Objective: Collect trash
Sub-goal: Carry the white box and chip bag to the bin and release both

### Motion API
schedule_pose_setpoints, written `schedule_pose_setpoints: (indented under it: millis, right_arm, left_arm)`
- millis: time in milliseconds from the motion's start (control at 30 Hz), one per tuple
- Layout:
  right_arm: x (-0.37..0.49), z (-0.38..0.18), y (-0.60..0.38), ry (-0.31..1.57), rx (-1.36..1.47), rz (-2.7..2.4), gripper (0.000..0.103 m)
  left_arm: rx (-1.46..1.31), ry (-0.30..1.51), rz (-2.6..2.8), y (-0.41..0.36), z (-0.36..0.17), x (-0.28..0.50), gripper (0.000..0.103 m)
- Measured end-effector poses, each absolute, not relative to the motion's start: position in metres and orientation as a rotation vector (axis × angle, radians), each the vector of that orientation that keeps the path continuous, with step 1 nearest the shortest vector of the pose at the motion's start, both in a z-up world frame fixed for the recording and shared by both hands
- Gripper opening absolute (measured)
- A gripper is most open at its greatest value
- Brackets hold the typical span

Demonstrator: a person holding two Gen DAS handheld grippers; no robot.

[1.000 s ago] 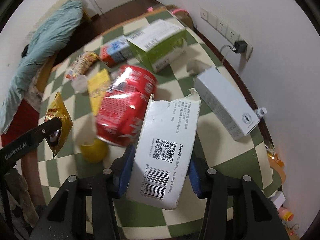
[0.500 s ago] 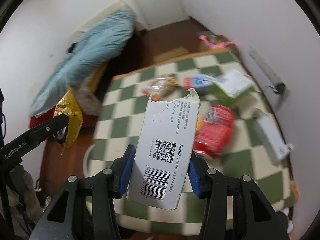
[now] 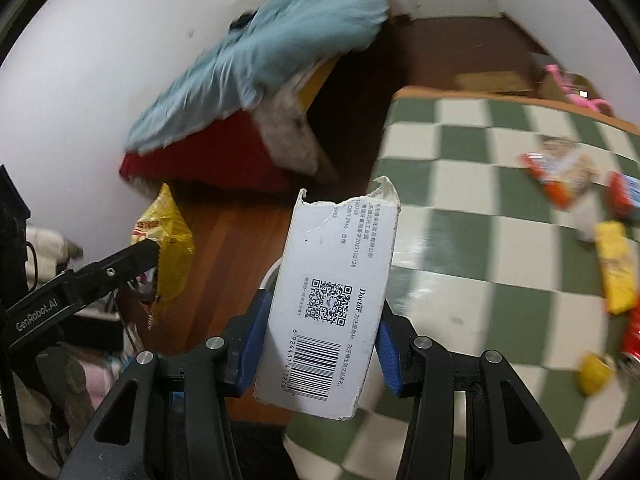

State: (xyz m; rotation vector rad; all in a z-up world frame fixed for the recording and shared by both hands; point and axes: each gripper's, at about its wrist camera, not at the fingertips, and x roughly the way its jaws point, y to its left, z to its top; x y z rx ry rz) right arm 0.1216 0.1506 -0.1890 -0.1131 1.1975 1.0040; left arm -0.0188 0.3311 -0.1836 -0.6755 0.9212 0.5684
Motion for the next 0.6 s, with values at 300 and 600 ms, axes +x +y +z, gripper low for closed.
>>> schedule_pose_setpoints:
  millis: [300, 600]
  right_arm:
    - [0.113, -0.276, 0.270, 1.310, -0.317, 1.032, 0.052]
    - [0.114, -0.308, 0.310, 1.352, -0.425, 1.017, 0.098]
  left_arm:
    - [-0.816, 1.011, 0.594, 0.396, -0.252, -0.031, 0.084]
    - [-0.738, 1.017, 0.797, 0.404, -0.260, -0.063, 0.103]
